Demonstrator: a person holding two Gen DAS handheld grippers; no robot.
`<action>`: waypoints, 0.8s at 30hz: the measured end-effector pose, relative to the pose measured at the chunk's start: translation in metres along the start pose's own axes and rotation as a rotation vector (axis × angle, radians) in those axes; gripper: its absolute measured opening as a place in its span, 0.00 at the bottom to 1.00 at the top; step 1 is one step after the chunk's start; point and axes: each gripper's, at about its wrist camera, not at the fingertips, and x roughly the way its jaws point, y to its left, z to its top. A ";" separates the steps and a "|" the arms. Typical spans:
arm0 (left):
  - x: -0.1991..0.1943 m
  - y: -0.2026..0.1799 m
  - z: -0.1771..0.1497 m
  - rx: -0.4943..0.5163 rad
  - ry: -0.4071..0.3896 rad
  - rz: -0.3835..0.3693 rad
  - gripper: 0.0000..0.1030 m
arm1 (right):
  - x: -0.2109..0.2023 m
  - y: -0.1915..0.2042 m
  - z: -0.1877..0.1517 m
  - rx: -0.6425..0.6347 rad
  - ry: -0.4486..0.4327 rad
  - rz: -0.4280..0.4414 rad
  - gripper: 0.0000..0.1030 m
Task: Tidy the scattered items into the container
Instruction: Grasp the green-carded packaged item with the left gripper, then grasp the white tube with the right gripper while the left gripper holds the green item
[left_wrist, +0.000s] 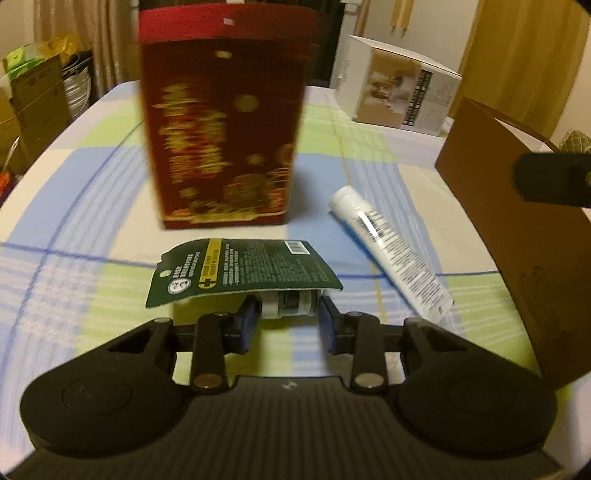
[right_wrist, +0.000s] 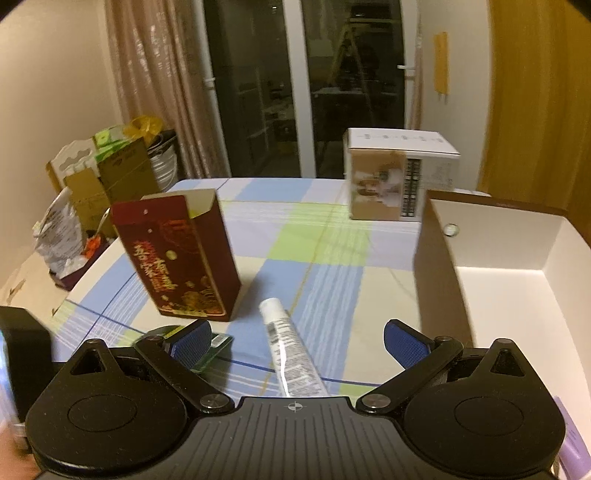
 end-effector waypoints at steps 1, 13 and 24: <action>-0.005 0.005 -0.001 -0.010 0.006 0.007 0.29 | 0.005 0.003 0.000 -0.010 0.007 0.005 1.00; -0.019 0.023 -0.022 -0.018 0.023 0.002 0.29 | 0.111 0.009 -0.012 -0.131 0.205 0.001 0.77; -0.015 0.018 -0.023 -0.021 0.021 -0.013 0.29 | 0.138 0.001 -0.016 -0.130 0.245 -0.019 0.36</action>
